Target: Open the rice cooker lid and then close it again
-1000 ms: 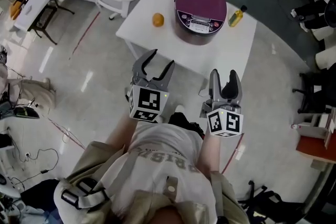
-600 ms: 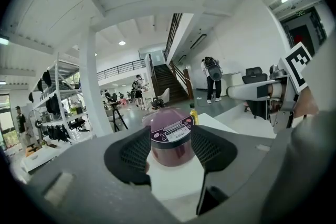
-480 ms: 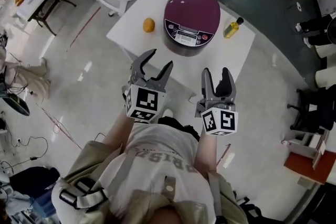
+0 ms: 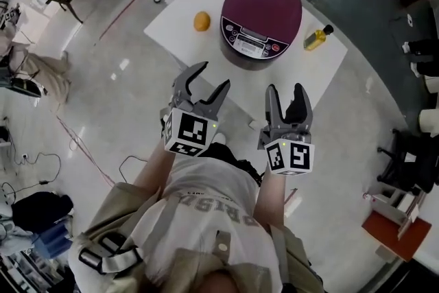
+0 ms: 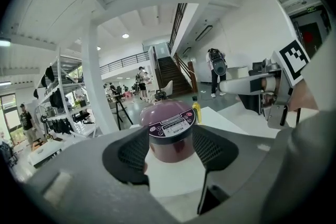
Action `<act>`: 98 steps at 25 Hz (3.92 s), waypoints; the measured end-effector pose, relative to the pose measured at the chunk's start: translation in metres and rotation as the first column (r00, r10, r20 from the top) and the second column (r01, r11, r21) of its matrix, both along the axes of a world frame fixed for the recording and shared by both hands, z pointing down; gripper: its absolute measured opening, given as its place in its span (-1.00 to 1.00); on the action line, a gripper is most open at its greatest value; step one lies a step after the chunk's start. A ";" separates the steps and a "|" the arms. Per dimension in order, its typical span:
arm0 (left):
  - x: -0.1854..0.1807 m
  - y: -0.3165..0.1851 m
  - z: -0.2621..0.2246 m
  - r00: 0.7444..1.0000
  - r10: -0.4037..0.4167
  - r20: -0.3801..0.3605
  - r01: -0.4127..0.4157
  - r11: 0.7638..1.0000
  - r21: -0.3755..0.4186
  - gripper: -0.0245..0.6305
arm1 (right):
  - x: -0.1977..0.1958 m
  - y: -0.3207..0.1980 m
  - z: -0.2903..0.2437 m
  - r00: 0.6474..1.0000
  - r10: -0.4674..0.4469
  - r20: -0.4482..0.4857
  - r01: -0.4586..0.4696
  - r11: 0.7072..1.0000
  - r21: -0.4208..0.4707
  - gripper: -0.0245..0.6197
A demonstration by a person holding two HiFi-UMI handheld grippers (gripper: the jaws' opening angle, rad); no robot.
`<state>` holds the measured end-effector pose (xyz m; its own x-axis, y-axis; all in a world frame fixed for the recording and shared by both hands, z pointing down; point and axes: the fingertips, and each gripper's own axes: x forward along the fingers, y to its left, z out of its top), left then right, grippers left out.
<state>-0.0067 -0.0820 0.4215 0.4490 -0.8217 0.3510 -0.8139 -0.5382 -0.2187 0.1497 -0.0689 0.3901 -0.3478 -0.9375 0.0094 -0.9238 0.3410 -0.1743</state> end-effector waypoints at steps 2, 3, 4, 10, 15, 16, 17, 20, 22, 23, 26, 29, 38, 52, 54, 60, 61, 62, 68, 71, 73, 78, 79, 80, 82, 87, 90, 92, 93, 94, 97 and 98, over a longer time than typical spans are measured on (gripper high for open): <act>-0.001 -0.002 0.005 1.000 0.001 0.013 0.000 1.000 -0.015 -0.09 | -0.003 -0.006 0.005 1.000 -0.012 -0.012 0.012 1.000 -0.013 -0.06; -0.003 -0.004 0.007 1.000 0.000 0.017 0.000 1.000 -0.019 -0.09 | -0.004 -0.009 0.006 1.000 -0.015 -0.014 0.015 1.000 -0.018 -0.06; -0.004 -0.007 0.008 1.000 0.000 0.020 0.000 1.000 -0.022 -0.08 | -0.005 -0.012 0.007 1.000 -0.017 -0.017 0.017 1.000 -0.021 -0.06; -0.008 -0.033 0.014 0.998 0.045 0.045 -0.044 0.999 -0.028 -0.04 | -0.011 -0.034 0.014 0.997 -0.017 -0.076 0.014 0.999 -0.043 -0.04; -0.006 -0.061 0.020 0.988 0.137 0.066 -0.136 0.990 -0.026 0.02 | -0.022 -0.050 0.025 0.990 -0.047 -0.134 0.035 0.996 -0.086 0.00; -0.005 -0.066 0.020 0.984 0.160 0.076 -0.158 0.987 -0.028 0.05 | -0.024 -0.055 0.026 0.987 -0.055 -0.151 0.041 0.995 -0.094 0.01; -0.003 -0.071 0.022 0.979 0.184 0.087 -0.182 0.983 -0.030 0.06 | -0.027 -0.059 0.027 0.984 -0.064 -0.166 0.047 0.994 -0.100 0.01; 0.004 -0.080 0.028 0.960 0.256 0.116 -0.252 0.966 -0.049 0.09 | -0.035 -0.069 0.032 0.971 -0.100 -0.217 0.074 0.990 -0.123 0.03; 0.009 -0.086 0.034 0.944 0.300 0.136 -0.294 0.954 -0.061 0.11 | -0.040 -0.077 0.036 0.959 -0.131 -0.252 0.098 0.985 -0.140 0.04; 0.011 -0.089 0.037 0.936 0.320 0.148 -0.313 0.947 -0.067 0.11 | -0.043 -0.082 0.038 0.953 -0.148 -0.266 0.111 0.982 -0.150 0.06; 0.016 -0.099 0.046 0.903 0.382 0.197 -0.371 0.924 -0.094 0.13 | -0.049 -0.096 0.046 0.931 -0.199 -0.306 0.146 0.971 -0.187 0.10; 0.017 -0.106 0.054 0.867 0.439 0.238 -0.421 0.899 -0.123 0.15 | -0.057 -0.105 0.055 0.900 -0.264 -0.346 0.191 0.954 -0.231 0.11; 0.029 -0.116 0.071 0.740 0.571 0.355 -0.546 0.818 -0.179 0.18 | -0.083 -0.109 0.089 0.725 -0.496 -0.478 0.325 0.858 -0.398 0.21; 0.052 -0.109 0.095 0.539 0.667 0.514 -0.648 0.718 -0.254 0.23 | -0.092 -0.103 0.121 0.510 -0.658 -0.554 0.362 0.748 -0.556 0.35; 0.054 -0.109 0.099 0.518 0.673 0.528 -0.650 0.711 -0.269 0.27 | -0.091 -0.102 0.126 0.479 -0.672 -0.564 0.358 0.737 -0.574 0.36; 0.059 -0.114 0.107 0.475 0.659 0.584 -0.638 0.715 -0.287 0.32 | -0.091 -0.103 0.133 0.423 -0.691 -0.586 0.348 0.721 -0.599 0.37; 0.060 -0.114 0.109 0.471 0.657 0.588 -0.635 0.715 -0.291 0.33 | -0.091 -0.103 0.134 0.418 -0.693 -0.587 0.347 0.719 -0.602 0.37; 0.061 -0.114 0.110 0.467 0.656 0.592 -0.633 0.716 -0.294 0.34 | -0.092 -0.103 0.134 0.414 -0.696 -0.587 0.347 0.717 -0.605 0.37; 0.062 -0.116 0.114 0.445 0.641 0.625 -0.622 0.723 -0.300 0.39 | -0.091 -0.101 0.139 0.375 -0.707 -0.599 0.337 0.706 -0.622 0.40; 0.062 -0.114 0.116 0.427 0.640 0.639 -0.619 0.722 -0.309 0.42 | -0.091 -0.099 0.142 0.337 -0.719 -0.608 0.330 0.695 -0.639 0.46; 0.062 -0.112 0.118 0.416 0.647 0.638 -0.621 0.715 -0.321 0.53 | -0.090 -0.098 0.144 0.305 -0.724 -0.618 0.322 0.689 -0.649 0.49; 0.060 -0.111 0.119 0.395 0.645 0.654 -0.615 0.715 -0.333 0.56 | -0.090 -0.098 0.146 0.276 -0.724 -0.633 0.308 0.690 -0.655 0.49; 0.060 -0.111 0.120 0.387 0.642 0.662 -0.612 0.716 -0.337 0.56 | -0.090 -0.098 0.147 0.274 -0.723 -0.634 0.307 0.691 -0.655 0.50; 0.060 -0.111 0.120 0.383 0.640 0.666 -0.609 0.717 -0.339 0.56 | -0.090 -0.097 0.147 0.273 -0.723 -0.635 0.307 0.691 -0.655 0.50; 0.060 -0.111 0.121 0.381 0.639 0.669 -0.604 0.719 -0.343 0.56 | -0.090 -0.097 0.148 0.270 -0.726 -0.632 0.308 0.688 -0.657 0.52; 0.061 -0.111 0.121 0.386 0.627 0.677 -0.592 0.731 -0.339 0.56 | -0.090 -0.095 0.148 0.259 -0.737 -0.625 0.308 0.676 -0.669 0.53; 0.061 -0.111 0.122 0.394 0.617 0.681 -0.585 0.740 -0.333 0.57 | -0.091 -0.094 0.150 0.255 -0.743 -0.619 0.304 0.669 -0.678 0.60; 0.061 -0.110 0.124 0.390 0.624 0.677 -0.582 0.737 -0.344 0.58 | -0.092 -0.094 0.152 0.251 -0.741 -0.623 0.299 0.671 -0.678 0.62; 0.061 -0.109 0.125 0.390 0.632 0.670 -0.582 0.733 -0.352 0.64 | -0.092 -0.094 0.152 0.255 -0.739 -0.624 0.298 0.674 -0.676 0.62; 0.062 -0.108 0.126 0.392 0.638 0.663 -0.583 0.730 -0.357 0.69 | -0.092 -0.095 0.153 0.261 -0.737 -0.624 0.299 0.676 -0.673 0.63; 0.061 -0.107 0.126 0.387 0.637 0.666 -0.581 0.730 -0.360 0.70 | -0.093 -0.094 0.153 0.268 -0.727 -0.632 0.299 0.687 -0.662 0.64; 0.060 -0.107 0.127 0.384 0.635 0.671 -0.578 0.731 -0.362 0.70 | -0.093 -0.094 0.154 0.265 -0.724 -0.636 0.298 0.689 -0.660 0.64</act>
